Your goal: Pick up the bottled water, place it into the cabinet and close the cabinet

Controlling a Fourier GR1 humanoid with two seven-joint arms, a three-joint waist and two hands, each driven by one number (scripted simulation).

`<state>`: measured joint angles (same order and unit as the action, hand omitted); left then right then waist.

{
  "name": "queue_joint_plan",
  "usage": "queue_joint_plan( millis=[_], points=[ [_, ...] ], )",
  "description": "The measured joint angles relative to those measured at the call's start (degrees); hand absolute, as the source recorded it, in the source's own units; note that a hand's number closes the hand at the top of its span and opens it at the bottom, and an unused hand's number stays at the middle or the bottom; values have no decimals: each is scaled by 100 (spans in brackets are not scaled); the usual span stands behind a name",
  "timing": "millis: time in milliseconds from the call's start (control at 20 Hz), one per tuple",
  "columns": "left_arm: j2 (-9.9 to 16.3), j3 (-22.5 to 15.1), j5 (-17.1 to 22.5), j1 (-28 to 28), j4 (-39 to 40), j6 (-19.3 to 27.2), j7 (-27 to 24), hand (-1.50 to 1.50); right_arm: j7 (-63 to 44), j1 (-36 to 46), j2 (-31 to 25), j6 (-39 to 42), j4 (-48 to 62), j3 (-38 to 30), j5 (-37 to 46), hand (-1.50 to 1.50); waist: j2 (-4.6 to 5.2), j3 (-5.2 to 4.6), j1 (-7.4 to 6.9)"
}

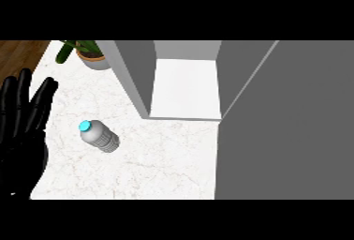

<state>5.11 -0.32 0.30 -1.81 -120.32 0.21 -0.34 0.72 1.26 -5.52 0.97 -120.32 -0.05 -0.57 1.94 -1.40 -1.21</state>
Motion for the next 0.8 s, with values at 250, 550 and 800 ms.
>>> queue_joint_plan(
  millis=[250, 550, 800],
  points=[
    [-81, 315, -111, 151, -15, 344, 190, -150, -228, -526, -39, 87, -330, 157, 104, -150, -147, 100, 107],
    [-389, 198, 308, 653, -258, 1327, 879, -150, -594, -1415, -63, 538, -847, 421, -568, -150, -208, 132, 149],
    [-464, -179, 298, 1057, -972, 1852, 1477, -150, -818, -2173, -206, 883, -1591, 348, -1090, -150, -216, 139, 153]
  ],
)
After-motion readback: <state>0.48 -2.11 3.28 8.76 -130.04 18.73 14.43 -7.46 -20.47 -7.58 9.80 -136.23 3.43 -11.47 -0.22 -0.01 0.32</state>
